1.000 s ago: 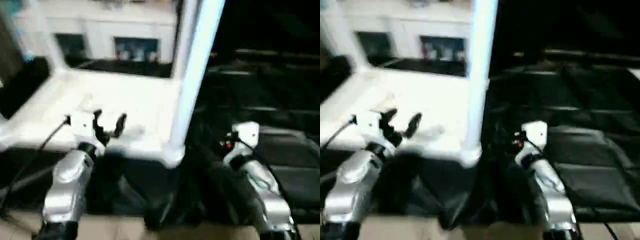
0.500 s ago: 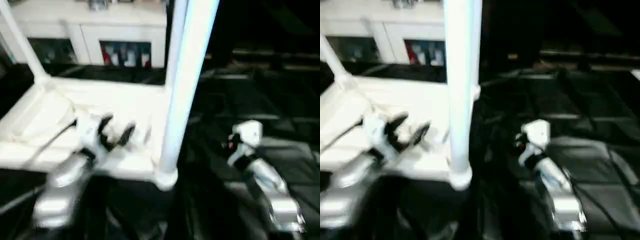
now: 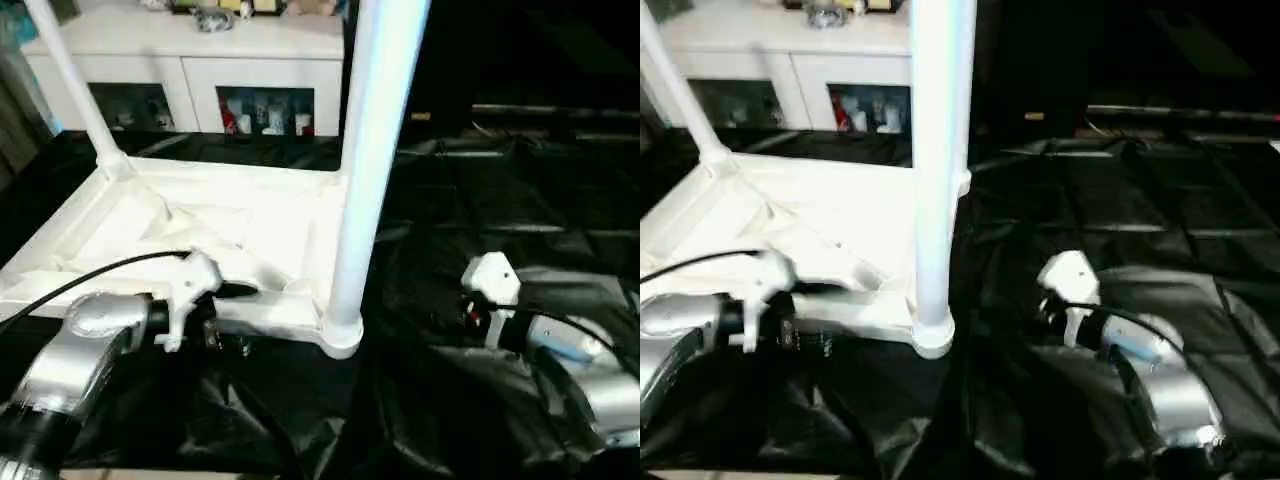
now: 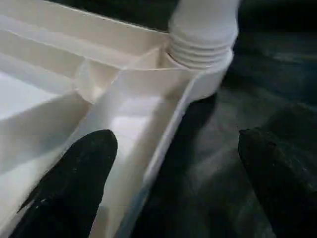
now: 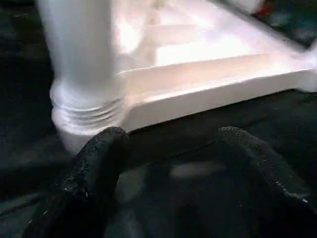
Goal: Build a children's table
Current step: Move to table, then rotate leg to tighten
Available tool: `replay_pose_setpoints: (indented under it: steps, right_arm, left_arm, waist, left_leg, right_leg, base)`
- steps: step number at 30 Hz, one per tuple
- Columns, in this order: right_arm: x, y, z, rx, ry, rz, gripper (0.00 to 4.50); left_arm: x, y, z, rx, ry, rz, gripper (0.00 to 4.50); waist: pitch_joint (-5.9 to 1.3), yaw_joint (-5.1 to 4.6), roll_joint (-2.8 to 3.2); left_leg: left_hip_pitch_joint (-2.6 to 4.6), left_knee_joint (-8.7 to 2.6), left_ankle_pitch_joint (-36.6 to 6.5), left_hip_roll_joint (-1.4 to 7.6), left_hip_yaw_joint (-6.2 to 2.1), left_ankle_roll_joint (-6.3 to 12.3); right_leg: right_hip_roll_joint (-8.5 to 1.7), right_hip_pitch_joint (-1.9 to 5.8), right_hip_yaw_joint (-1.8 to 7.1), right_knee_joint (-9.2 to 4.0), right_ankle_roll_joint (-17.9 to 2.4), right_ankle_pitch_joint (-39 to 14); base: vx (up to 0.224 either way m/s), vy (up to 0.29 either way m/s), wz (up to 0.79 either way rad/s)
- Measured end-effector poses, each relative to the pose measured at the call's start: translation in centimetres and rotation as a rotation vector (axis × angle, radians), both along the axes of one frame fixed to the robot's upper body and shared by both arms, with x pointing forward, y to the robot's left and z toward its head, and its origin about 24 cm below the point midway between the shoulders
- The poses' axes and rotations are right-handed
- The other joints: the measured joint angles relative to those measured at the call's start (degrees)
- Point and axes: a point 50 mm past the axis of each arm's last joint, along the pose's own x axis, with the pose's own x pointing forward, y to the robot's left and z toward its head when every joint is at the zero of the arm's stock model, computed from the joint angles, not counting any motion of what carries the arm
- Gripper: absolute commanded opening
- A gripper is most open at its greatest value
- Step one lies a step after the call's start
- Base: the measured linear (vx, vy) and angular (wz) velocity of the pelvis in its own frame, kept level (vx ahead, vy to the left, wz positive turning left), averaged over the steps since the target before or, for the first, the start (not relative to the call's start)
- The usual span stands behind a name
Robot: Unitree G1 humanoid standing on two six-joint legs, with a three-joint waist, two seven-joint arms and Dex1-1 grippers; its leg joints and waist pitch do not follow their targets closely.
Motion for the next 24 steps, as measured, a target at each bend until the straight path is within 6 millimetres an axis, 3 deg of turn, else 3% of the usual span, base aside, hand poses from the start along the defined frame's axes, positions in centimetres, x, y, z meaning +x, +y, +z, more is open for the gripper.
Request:
replay_pose_setpoints:
  steps: [7,13,18,24]
  right_arm:
    - [0.4,0.5,1.1,-0.047,0.013,0.148,3.32]
    - [0.0,0.7,0.9,-0.06,0.059,0.196,3.32]
    - [-0.1,0.3,1.1,-0.081,0.063,0.205,3.32]
    - [-0.1,0.3,1.1,-0.093,0.067,0.215,3.32]
  left_arm:
    - [2.9,-1.8,0.2,0.093,-0.018,-0.129,3.63]
    - [3.3,-2.4,0.2,0.111,0.005,-0.199,3.23]
    - [2.9,-2.4,-1.2,0.111,0.091,-0.213,2.87]
    - [2.8,-3.1,-1.2,0.068,0.133,-0.23,2.39]
  waist:
    - [-0.13,0.32,0.44]
    - [-0.85,1.12,1.55]
    - [-0.88,1.43,1.63]
    - [-0.87,1.51,1.64]
  left_leg:
    - [-0.17,0.0,0.3,0.18,0.2,0.15]
    - [-1.27,0.07,0.97,0.23,0.36,0.93]
    - [-1.33,0.06,0.87,0.27,0.37,0.77]
    - [-1.32,0.06,0.87,0.28,0.44,0.75]
  right_leg:
    - [-0.05,-0.22,-0.13,-0.17,0.0,0.52]
    - [-0.04,-1.15,-0.15,-0.39,0.01,0.52]
    - [-0.04,-1.18,-0.21,-0.42,0.01,0.52]
    - [-0.09,-1.16,-0.21,-0.41,-0.06,0.57]
  base:
    - [0.0,0.0,0.0]
    - [0.01,0.004,-0.01]
    - [0.0,0.0,0.0]
    - [0.0,0.0,0.0]
